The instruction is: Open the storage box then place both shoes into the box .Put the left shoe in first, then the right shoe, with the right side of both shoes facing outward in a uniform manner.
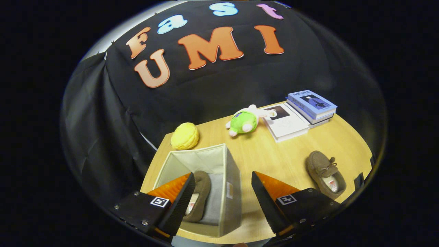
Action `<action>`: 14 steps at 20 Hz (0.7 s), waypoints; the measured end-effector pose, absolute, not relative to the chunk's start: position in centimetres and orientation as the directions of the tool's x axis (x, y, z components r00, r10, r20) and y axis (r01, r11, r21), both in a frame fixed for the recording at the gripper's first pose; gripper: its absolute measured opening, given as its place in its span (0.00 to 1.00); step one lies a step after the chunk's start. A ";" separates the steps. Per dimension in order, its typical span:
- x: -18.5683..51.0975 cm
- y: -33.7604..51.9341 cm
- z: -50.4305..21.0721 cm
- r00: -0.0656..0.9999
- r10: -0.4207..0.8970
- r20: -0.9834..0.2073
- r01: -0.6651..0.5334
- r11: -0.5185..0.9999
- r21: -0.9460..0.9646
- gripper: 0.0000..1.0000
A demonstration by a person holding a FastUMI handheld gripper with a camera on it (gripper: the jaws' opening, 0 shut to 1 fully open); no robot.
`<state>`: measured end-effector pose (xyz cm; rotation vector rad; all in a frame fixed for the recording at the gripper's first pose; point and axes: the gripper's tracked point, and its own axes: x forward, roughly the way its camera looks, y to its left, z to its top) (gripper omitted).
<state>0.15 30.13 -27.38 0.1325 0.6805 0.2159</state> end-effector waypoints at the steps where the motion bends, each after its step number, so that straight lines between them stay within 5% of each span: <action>1: 0.3 28.8 -27.5 0.761 0.223 -0.610 -0.138 0.973 0.184 0.98; 14: 1.1 9.0 -30.2 0.775 0.042 -0.631 0.016 0.996 0.086 0.98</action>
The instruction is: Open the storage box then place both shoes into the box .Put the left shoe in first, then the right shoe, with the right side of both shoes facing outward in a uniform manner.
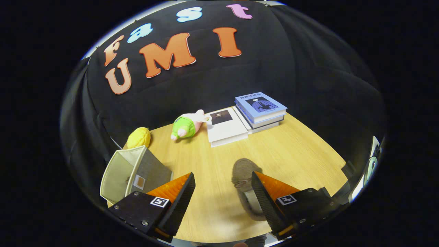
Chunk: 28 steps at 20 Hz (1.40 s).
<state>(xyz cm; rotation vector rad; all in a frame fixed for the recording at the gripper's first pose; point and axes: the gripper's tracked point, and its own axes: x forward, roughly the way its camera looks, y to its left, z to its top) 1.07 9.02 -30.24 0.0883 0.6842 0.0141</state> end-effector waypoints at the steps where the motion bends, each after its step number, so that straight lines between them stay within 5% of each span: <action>1: 1.1 7.8 -30.8 0.769 0.030 -0.638 0.032 0.996 0.085 0.98; 18: 0.1 1.3 -40.4 0.653 0.034 -0.757 0.049 0.995 0.088 0.95; 20: 0.1 1.8 -41.3 0.633 0.045 -0.773 0.044 0.995 0.094 0.84; 25: 0.4 1.6 -42.8 0.597 0.010 -0.802 0.104 0.990 0.090 0.21; 27: 0.3 1.5 -42.5 0.594 -0.002 -0.805 0.131 0.987 0.095 0.04; 28: 0.3 1.5 -42.2 0.595 -0.002 -0.804 0.143 0.984 0.103 0.03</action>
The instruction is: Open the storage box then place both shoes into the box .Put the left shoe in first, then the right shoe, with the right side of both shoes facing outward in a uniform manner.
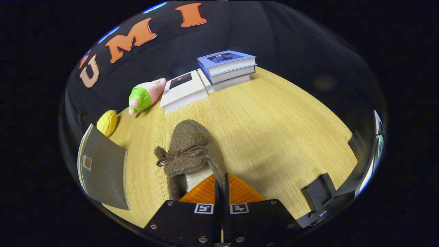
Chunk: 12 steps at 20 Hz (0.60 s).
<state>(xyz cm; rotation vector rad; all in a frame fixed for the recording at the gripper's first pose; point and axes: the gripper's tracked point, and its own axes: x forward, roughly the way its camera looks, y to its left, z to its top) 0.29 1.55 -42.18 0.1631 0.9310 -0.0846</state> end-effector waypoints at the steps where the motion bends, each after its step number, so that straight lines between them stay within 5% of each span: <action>1: 0.4 1.6 -41.9 0.600 -0.011 -0.800 0.156 0.982 0.103 0.01; 12: -0.2 8.3 -32.5 0.696 -0.003 -0.718 0.207 0.958 0.198 0.01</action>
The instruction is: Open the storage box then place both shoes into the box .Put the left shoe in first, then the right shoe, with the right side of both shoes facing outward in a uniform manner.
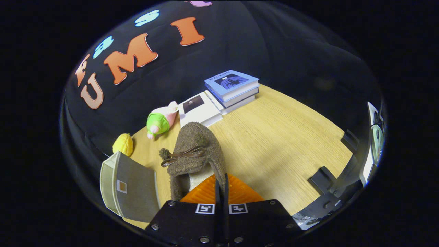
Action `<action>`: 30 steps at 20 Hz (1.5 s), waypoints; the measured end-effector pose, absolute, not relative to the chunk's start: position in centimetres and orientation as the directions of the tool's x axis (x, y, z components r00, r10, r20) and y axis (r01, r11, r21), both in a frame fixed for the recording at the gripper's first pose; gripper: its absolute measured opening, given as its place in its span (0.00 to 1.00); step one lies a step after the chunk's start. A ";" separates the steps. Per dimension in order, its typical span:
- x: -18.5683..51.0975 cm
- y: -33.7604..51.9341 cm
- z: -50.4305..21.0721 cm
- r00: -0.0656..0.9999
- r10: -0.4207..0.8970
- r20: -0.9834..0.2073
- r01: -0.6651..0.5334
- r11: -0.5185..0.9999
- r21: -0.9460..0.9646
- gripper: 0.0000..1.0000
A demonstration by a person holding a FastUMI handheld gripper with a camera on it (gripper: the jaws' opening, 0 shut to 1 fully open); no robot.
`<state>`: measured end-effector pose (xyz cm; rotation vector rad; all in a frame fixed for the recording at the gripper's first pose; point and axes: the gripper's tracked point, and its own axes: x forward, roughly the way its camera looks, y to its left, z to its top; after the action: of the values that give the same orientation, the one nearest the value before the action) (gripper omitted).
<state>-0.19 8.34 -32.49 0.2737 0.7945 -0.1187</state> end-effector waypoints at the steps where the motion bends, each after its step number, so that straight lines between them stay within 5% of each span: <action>1: -0.3 9.8 -31.4 0.706 0.005 -0.708 0.202 0.957 0.209 0.01; 14: -2.7 29.0 -24.9 0.736 0.158 -0.658 0.068 0.950 0.304 0.01; 26: -3.8 36.3 -30.1 0.662 0.181 -0.727 0.027 0.964 0.264 0.01; 29: -4.1 37.0 -31.0 0.657 0.192 -0.729 0.022 0.962 0.273 0.10; 30: -3.8 37.0 -30.2 0.671 0.195 -0.715 0.015 0.961 0.277 0.28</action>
<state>-3.83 36.96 -30.24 0.2704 0.8319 0.1029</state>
